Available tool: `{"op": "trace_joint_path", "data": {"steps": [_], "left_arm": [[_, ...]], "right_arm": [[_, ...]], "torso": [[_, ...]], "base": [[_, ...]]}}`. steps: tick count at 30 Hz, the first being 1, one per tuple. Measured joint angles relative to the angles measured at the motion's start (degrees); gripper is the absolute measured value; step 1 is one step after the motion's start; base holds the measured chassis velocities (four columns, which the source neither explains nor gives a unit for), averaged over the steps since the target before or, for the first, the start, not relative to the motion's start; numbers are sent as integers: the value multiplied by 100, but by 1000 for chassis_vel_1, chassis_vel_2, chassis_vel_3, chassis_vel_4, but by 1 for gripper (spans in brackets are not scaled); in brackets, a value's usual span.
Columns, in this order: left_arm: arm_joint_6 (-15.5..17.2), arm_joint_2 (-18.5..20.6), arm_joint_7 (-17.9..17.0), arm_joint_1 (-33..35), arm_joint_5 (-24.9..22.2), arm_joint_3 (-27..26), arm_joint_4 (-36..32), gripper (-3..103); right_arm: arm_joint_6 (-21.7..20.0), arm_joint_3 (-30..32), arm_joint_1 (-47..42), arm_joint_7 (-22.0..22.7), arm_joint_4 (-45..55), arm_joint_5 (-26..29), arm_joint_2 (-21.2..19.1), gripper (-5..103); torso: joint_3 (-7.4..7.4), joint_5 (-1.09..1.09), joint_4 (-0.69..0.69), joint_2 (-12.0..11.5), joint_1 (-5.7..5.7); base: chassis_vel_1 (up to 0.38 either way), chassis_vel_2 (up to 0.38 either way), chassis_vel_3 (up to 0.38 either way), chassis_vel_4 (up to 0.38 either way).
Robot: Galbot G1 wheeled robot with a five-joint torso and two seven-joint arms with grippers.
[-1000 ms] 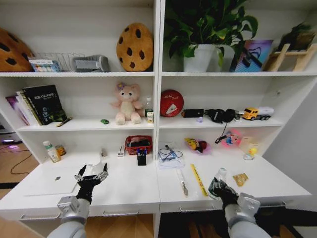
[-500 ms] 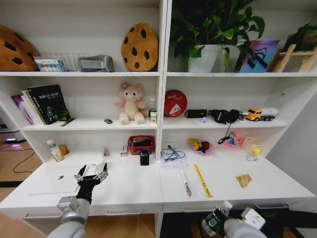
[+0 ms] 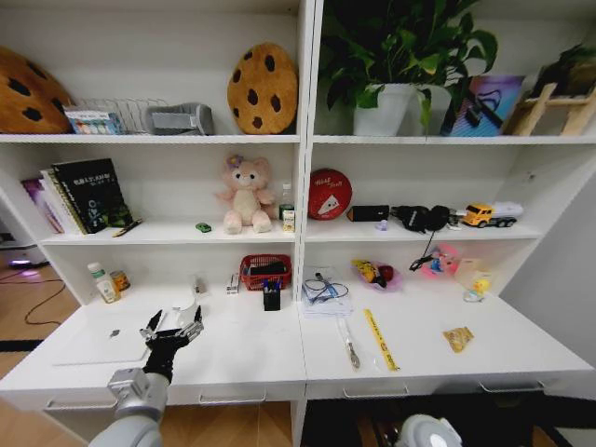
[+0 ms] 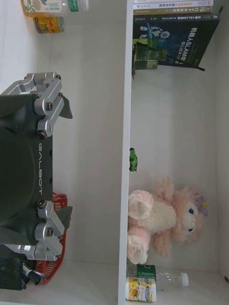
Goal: Organize the objects on the table.
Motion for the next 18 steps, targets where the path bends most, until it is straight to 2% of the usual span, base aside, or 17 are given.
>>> {"op": "trace_joint_path", "data": {"steps": [4, 5, 7, 8, 9, 10, 11, 12, 13, 14, 15, 17, 18], "left_arm": [[0, 0, 1, -1, 0, 0, 0, 100], [0, 0, 1, 0, 0, 1, 0, 100], [0, 0, 1, 0, 0, 1, 0, 100], [0, 0, 0, 0, 0, 1, 0, 100], [0, 0, 3, 0, 0, 2, 0, 100], [0, 0, 0, 0, 0, 0, 0, 100], [0, 0, 1, -1, 0, 1, 0, 100], [0, 0, 3, 0, 0, 2, 0, 100], [0, 0, 3, 0, 0, 2, 0, 100], [0, 0, 1, 0, 0, 1, 0, 100], [0, 0, 1, 0, 0, 1, 0, 100], [0, 0, 1, 0, 0, 1, 0, 100], [0, 0, 1, 0, 0, 1, 0, 100]], "right_arm": [[-90, 24, 49, -206, -356, -148, 12, 25], [-166, 28, 130, -492, -878, -379, 15, 25], [-183, 28, 144, -548, -973, -423, 16, 25], [-248, 29, 185, -741, -1239, -531, 19, 25], [-453, 33, 253, -1359, -1844, -863, 23, 25], [-594, -32, 251, -2244, -2429, -1621, -27, 25], [-563, -114, 218, -3196, -2856, -2583, -72, 24], [-411, -136, 215, -4026, -3205, -3409, -87, 24], [-411, -136, 215, -4026, -3205, -3409, -87, 24], [-39, -154, 221, -4920, -3621, -4307, -102, 24], [936, -153, 359, -6417, -4544, -5820, -138, 24], [1894, -74, 544, -7363, -5229, -6902, -139, 24], [1894, -74, 544, -7363, -5229, -6902, -139, 24]], "torso": [[0, 1, 0, -1, 0], [0, 0, 0, 0, 0], [0, 1, 0, 0, 0], [0, -1, 1, 0, 0], [0, 0, 0, 0, 0], [0, 0, 4, 0, -1], [0, 3, -2, -1, 0], [-1, 0, 1, -1, -1], [-1, 0, 1, -1, -1], [-1, -1, 0, 0, -1], [0, 0, 0, 0, -1], [0, 0, -2, 0, 0], [0, 0, -2, 0, 0]], "base": [[0, 0, 0, 0], [0, 0, 0, 0], [0, 0, 0, 0], [0, 0, 0, 0], [0, 0, 0, 0], [0, 0, 0, 0], [0, 0, 0, 0], [0, 0, 0, 0], [0, 0, 0, 0], [0, 0, 0, 0], [0, 0, 0, 0], [0, 0, 0, 0], [0, 0, 0, 0]]}}
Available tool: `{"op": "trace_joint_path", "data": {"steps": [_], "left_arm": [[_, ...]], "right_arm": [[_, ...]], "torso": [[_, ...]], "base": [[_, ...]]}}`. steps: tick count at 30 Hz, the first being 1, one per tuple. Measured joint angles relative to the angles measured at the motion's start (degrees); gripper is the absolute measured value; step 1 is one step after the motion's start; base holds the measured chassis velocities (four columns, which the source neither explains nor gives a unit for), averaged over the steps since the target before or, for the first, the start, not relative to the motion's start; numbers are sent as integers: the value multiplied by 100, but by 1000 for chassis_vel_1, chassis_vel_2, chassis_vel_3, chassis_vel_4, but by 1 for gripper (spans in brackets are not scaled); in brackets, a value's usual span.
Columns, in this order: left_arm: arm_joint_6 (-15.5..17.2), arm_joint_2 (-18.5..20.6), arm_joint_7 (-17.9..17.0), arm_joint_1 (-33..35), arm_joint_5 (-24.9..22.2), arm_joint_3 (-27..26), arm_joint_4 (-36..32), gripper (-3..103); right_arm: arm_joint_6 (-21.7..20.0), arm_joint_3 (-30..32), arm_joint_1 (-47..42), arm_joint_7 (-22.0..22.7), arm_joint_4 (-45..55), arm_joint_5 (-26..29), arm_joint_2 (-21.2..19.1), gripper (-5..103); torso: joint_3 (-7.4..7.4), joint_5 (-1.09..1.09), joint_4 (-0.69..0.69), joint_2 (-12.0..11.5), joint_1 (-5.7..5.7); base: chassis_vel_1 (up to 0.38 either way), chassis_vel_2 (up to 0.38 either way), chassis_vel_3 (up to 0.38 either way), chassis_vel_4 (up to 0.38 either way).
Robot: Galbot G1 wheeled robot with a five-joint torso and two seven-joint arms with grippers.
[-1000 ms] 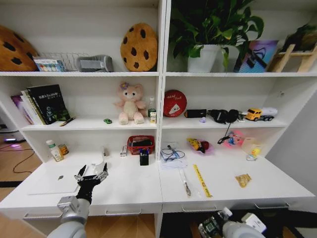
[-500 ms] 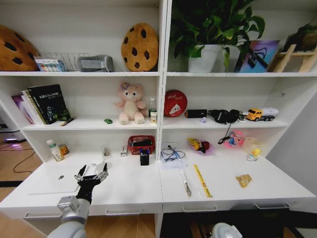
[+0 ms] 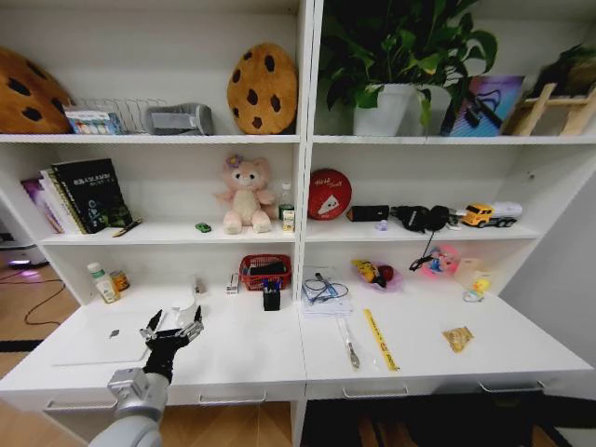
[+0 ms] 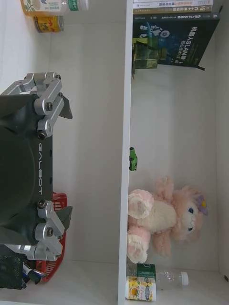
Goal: Organize the objects on the table.
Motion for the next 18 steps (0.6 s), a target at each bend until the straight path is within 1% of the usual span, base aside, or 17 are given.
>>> {"op": "trace_joint_path", "data": {"steps": [1, 2, 3, 4, 5, 6, 7, 8, 9, 11, 12, 13, 14, 15, 17, 18], "left_arm": [[0, -1, 0, -1, 0, 1, 0, 100], [0, 0, 1, 0, 0, 0, 0, 100], [0, -1, 0, 0, 0, 0, 0, 100], [0, -1, 1, 0, 0, 0, 0, 100], [0, 0, 1, 0, 0, 0, 0, 100], [0, 0, 1, 0, 0, 0, 0, 100], [0, 0, 0, 0, 0, 0, 0, 100], [0, 0, 1, 0, 0, 0, 0, 100], [0, -1, 1, 0, 0, 0, 0, 100], [0, 0, 0, 0, 0, 0, 0, 100], [0, 0, 0, 0, 0, 0, 0, 100], [0, 0, 0, -1, 0, 0, 0, 100], [0, -1, 0, -1, 0, 0, 0, 100], [0, -1, 0, 0, 0, 0, 0, 100], [0, -1, 0, 0, 0, 0, 0, 100], [0, 0, 0, 0, 0, 0, 0, 100]], "right_arm": [[738, 17, 193, -513, -506, -694, -12, 24], [1459, 12, 399, -916, -1020, -1167, -44, 24], [2198, -4, 624, -1220, -1549, -1606, -79, 24], [2678, -13, 795, -1334, -1899, -1988, -99, 24], [2958, -15, 919, -1377, -2133, -2264, -109, 24], [2958, -15, 919, -1377, -2133, -2264, -109, 24], [3539, -11, 1228, -1383, -2661, -2952, -126, 24], [3916, -14, 1514, -1360, -3007, -3591, -141, 24], [4007, -26, 1605, -1404, -3029, -3842, -156, 24], [4131, -27, 1702, -1449, -3011, -4045, -128, 24], [4131, -27, 1702, -1449, -3011, -4045, -128, 24], [4252, -30, 1815, -1468, -2984, -4186, -92, 24], [4332, -33, 1903, -1488, -2953, -4288, -75, 24], [4413, -37, 1979, -1534, -2918, -4360, -55, 24], [4458, -42, 2039, -1587, -2878, -4398, -26, 24], [4483, -47, 2093, -1634, -2842, -4412, 20, 24]], "torso": [[0, -1, 2, 0, 0], [0, 1, 5, 0, 0], [0, 1, 4, -1, 0], [0, 0, 3, 0, 0], [0, 0, 2, -1, 0], [0, 0, 2, -1, 0], [0, 0, 2, 0, 0], [0, 4, 5, -1, 0], [0, -1, 7, 0, 0], [0, -5, 2, 0, 0], [0, -5, 2, 0, 0], [0, 4, 1, 0, 0], [0, 2, 3, -1, 0], [0, -4, 5, 0, 0], [0, -4, 5, -1, 0], [0, 0, 5, -1, 0]], "base": [[0, 0, 0, 0], [0, 0, 0, 0], [0, 0, 0, 0], [0, 0, 0, 0], [0, 0, 0, 0], [0, 0, 0, 0], [0, 0, 0, 0], [0, 0, 0, 0], [0, 0, 0, 0], [0, 0, 0, 0], [0, 0, 0, 0], [0, 0, 0, 0], [0, 0, 0, 0], [0, 0, 0, 0], [0, 0, 0, 0], [0, 0, 0, 0]]}}
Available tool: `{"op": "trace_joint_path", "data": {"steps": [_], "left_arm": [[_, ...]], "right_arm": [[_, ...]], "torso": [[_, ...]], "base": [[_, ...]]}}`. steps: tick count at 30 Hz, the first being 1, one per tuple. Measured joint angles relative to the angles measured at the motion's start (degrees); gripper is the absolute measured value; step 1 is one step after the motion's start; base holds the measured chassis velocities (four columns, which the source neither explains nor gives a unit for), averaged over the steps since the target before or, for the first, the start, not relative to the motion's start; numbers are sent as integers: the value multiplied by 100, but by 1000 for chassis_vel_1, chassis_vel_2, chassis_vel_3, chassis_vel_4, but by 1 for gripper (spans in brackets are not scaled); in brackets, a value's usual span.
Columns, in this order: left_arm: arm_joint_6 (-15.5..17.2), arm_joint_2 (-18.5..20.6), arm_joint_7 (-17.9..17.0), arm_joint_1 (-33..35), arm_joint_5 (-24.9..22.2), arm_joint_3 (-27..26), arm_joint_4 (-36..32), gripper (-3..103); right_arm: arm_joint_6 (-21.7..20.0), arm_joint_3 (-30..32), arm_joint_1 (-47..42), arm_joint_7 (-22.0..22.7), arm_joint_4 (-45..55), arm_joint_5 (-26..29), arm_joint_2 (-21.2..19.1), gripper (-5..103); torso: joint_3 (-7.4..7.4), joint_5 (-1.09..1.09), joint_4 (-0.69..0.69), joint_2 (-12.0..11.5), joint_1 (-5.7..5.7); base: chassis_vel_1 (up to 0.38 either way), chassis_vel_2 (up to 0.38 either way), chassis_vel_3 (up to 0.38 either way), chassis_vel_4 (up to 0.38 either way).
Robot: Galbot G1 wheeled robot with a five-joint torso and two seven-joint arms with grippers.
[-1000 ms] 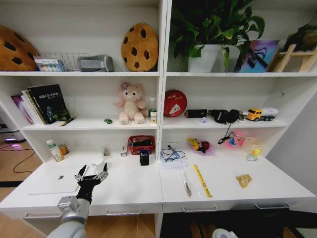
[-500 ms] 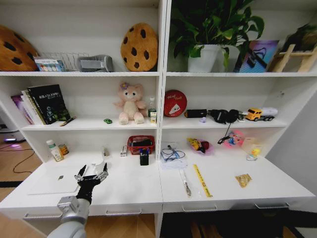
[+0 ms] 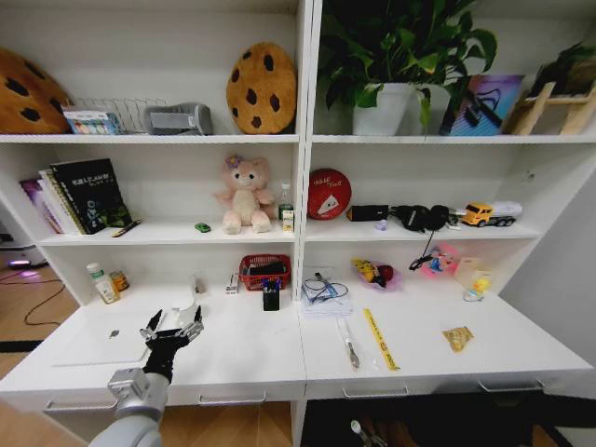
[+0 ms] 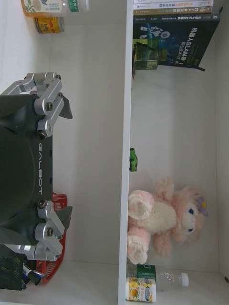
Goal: Organize the objects on the table.
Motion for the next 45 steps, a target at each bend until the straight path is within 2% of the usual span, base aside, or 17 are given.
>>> {"op": "trace_joint_path", "data": {"steps": [10, 13, 15, 19, 21, 24, 26, 27, 28, 30, 31, 34, 36, 39, 41, 42, 45], "left_arm": [[0, 0, 0, 0, 0, 0, 0, 100], [0, 0, 0, 0, 0, 0, 0, 100], [0, 0, 0, 0, 0, 0, 0, 100], [0, 0, 0, 0, 0, 0, 0, 100], [0, 0, 0, 0, 0, 0, 0, 100], [0, 0, 0, 0, 0, 0, 0, 100], [0, 0, 0, 0, 0, 0, 0, 100], [0, 0, 0, 0, 0, 0, 0, 100], [0, 0, 0, 0, 0, 0, 0, 100], [0, 0, 0, 0, 0, 0, 0, 100], [0, 0, 0, 0, 0, 0, 0, 100], [0, 0, 0, 0, 0, 0, 0, 100], [0, 0, 0, 0, 0, 0, 0, 100], [0, 0, 0, 0, 0, 0, 0, 100], [0, 0, 0, 0, 0, 0, 0, 100], [0, 0, 0, 0, 0, 0, 0, 100], [0, 0, 0, 0, 0, 0, 0, 100]], "right_arm": [[-141, -26, 122, 127, 220, -60, 287, 21], [-205, -31, 67, 175, 296, -103, 319, 36], [-226, -33, 48, 190, 309, -136, 315, 36], [-292, -24, -14, 330, 321, -160, 314, 59], [-299, -24, -19, 350, 321, -160, 315, 59], [-341, -23, -48, 447, 345, -127, 331, 76], [-367, -23, -62, 464, 366, -108, 339, 76], [-454, -22, -121, 480, 459, -66, 345, 86], [-563, -24, -225, 481, 617, 12, 348, 86], [-908, -45, -542, 447, 1101, 293, 362, 96], [-908, -45, -542, 447, 1101, 293, 362, 96], [-2223, -177, -1613, 271, 2676, 1322, 420, 100], [-2496, -230, -1864, 307, 3014, 1591, 407, 100], [-2595, -243, -1954, 330, 3133, 1684, 405, 100], [-2936, -262, -2334, 511, 3595, 2027, 412, 100], [-2936, -262, -2334, 511, 3595, 2027, 412, 100], [-3272, -242, -2933, 1025, 4220, 2471, 402, 100]], "torso": [[0, -1, -1, 0, 0], [0, 0, -2, 0, 0], [0, -1, -2, 0, 0], [0, -1, -2, 0, 0], [0, -1, -2, 0, 0], [0, 0, -2, 1, 0], [-1, 0, -2, 0, 0], [-1, 0, 0, 1, 0], [-1, 0, 0, 1, 0], [-1, 0, 0, 0, 0], [-1, 0, 0, 0, 0], [-1, 2, -3, 1, 0], [-2, -1, -3, 1, -1], [-1, -1, -3, 1, -1], [-2, -1, -3, 2, -2], [-2, -1, -3, 2, -2], [-2, 0, -2, 2, -2]], "base": [[0, 0, 0, 0], [0, 0, 0, 0], [0, 0, 0, 0], [0, 0, 0, 0], [0, 0, 0, 0], [0, 0, 0, 0], [0, 0, 0, 0], [0, 0, 0, 0], [0, 0, 0, 0], [0, 0, 0, 0], [0, 0, 0, 0], [0, 0, 0, 0], [0, 0, 0, 0], [0, 0, 0, 0], [0, 0, 0, 0], [0, 0, 0, 0], [0, 0, 0, 0]]}}
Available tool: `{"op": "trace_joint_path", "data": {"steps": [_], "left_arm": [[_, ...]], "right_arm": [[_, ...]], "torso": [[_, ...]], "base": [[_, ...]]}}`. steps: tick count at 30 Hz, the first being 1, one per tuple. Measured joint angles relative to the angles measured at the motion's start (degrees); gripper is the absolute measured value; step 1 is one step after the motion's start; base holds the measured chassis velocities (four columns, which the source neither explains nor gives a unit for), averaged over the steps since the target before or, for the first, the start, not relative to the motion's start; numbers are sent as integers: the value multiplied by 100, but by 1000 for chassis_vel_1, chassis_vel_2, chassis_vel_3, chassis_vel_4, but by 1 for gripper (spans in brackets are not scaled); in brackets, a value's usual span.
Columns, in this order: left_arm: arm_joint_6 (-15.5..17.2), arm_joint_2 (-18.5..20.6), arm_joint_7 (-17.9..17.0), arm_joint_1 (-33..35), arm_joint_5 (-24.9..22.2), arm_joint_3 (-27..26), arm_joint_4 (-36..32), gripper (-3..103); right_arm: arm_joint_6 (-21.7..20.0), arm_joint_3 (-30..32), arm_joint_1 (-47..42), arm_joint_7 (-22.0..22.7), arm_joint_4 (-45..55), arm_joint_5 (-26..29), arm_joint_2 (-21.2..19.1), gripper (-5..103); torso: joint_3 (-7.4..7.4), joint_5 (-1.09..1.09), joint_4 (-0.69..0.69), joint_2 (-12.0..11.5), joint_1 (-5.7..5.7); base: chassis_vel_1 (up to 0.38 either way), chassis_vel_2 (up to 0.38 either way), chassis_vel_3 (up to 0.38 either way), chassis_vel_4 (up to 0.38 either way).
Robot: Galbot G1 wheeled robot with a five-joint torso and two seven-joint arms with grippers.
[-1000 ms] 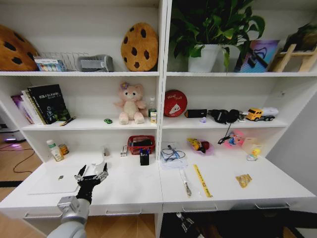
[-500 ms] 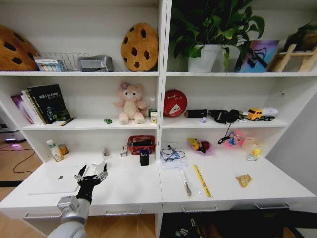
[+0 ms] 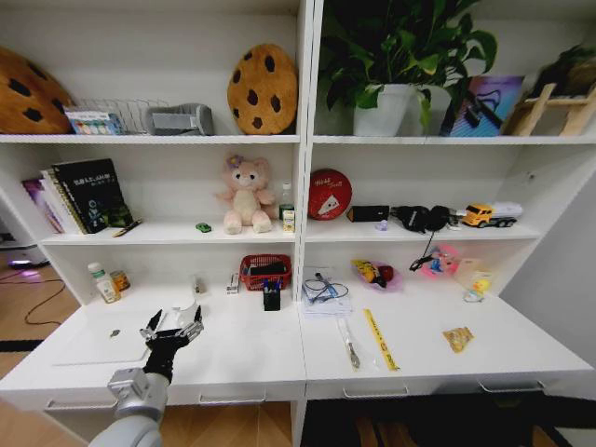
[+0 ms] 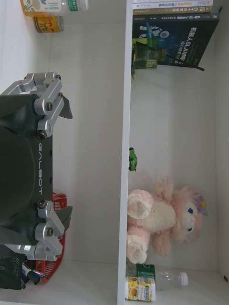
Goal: Organize the objects on the table.
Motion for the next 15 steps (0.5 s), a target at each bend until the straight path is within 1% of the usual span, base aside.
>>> {"op": "trace_joint_path", "data": {"steps": [1, 2, 3, 5, 6, 7, 8, 9, 12, 13, 15], "left_arm": [[0, 0, 0, 0, 0, -1, 0, 100], [0, 0, 0, 0, 0, -1, 0, 100], [0, 0, 0, 0, 0, -1, 0, 100], [0, 0, 0, 0, 0, -1, 1, 100], [0, 0, 0, 0, 0, -1, 1, 100], [0, 0, 0, 0, 0, -1, 0, 100], [0, 0, 0, 0, 0, -1, 0, 100], [0, 0, 0, 0, 0, -1, 1, 100], [0, 0, 0, 0, 0, -1, 0, 100], [0, 0, 0, 0, 0, -1, 0, 100], [0, 0, 0, -1, 0, -1, 0, 100]], "right_arm": [[-130, 36, -210, 170, 193, 105, -26, 100], [-130, 36, -210, 170, 193, 105, -26, 100], [-235, 68, -380, 276, 358, 186, -56, 100], [-751, 160, -975, 517, 948, 667, -209, 100], [-1068, 227, -1271, 603, 1303, 1029, -290, 100], [-1163, 274, -1404, 616, 1488, 1170, -317, 100], [-1163, 274, -1404, 616, 1488, 1170, -317, 100], [-1269, 386, -1734, 576, 1996, 1360, -378, 100], [-1465, 690, -2506, 157, 3344, 1654, -485, 100], [-1465, 690, -2506, 157, 3344, 1654, -485, 100], [-1952, 960, -2892, 60, 4549, 1813, -438, 100]], "torso": [[0, 1, 0, 0, 0], [0, 1, 0, 0, 0], [0, 0, 0, 0, 0], [0, 0, 0, 0, 0], [0, 0, -1, 0, 0], [0, -2, 0, 0, 0], [0, -2, 0, 0, 0], [0, 2, 1, 0, 0], [1, -1, 1, 0, 0], [1, -1, 1, 0, 0], [1, -1, -1, 0, 0]], "base": [[0, 0, 0, 0], [0, 0, 0, 0], [0, 0, 0, 0], [0, 0, 0, 0], [0, 0, 0, 0], [0, 0, 0, 0], [0, 0, 0, 0], [0, 0, 0, 0], [0, 0, 0, 0], [0, 0, 0, 0], [0, 0, 0, 0]]}}
